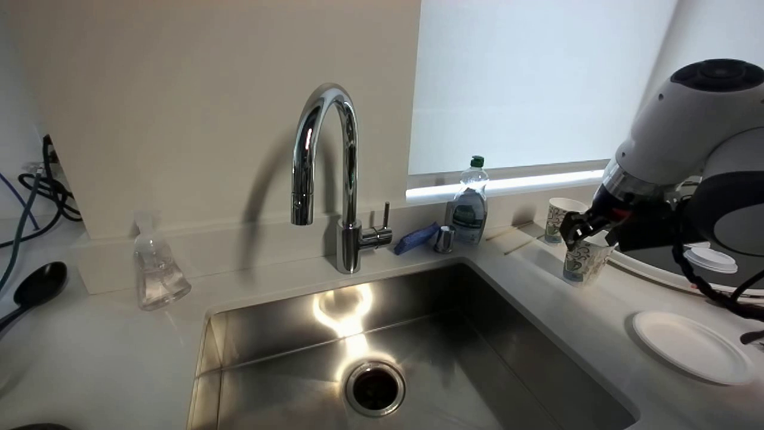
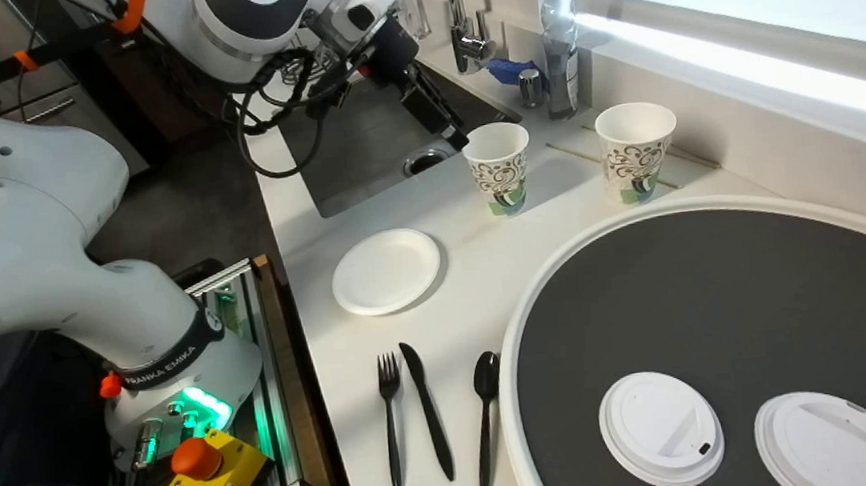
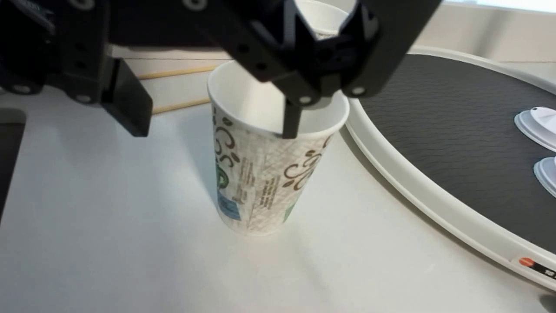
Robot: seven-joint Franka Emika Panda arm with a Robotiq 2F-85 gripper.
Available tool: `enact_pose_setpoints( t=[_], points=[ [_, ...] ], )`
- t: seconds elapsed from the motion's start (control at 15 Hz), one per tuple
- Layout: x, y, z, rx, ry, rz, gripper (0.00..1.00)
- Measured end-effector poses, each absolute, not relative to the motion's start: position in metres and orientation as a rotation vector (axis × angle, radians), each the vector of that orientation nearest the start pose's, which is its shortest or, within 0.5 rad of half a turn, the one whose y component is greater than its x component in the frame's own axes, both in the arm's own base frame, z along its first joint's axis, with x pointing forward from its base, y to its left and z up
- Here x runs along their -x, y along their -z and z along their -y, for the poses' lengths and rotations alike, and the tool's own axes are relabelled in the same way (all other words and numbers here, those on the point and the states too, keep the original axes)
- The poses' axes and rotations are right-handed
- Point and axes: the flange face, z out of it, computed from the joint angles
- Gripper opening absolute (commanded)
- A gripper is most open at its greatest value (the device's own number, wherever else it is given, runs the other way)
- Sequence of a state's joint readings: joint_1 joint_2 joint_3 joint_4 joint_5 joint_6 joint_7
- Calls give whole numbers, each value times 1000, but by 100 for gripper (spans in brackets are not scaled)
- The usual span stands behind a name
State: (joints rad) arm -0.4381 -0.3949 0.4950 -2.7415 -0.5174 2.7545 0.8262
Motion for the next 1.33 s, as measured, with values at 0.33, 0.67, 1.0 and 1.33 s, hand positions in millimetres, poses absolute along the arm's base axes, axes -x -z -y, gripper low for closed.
enact_pose_setpoints(
  t=[0.33,0.67,1.0,1.33],
  points=[
    [-411,-356,-32,3270,844,-516,100],
    [-420,-350,-30,3261,812,-523,58],
    [-428,-342,-30,3261,779,-512,19],
    [-435,-341,-32,3262,781,-492,0]
  ],
)
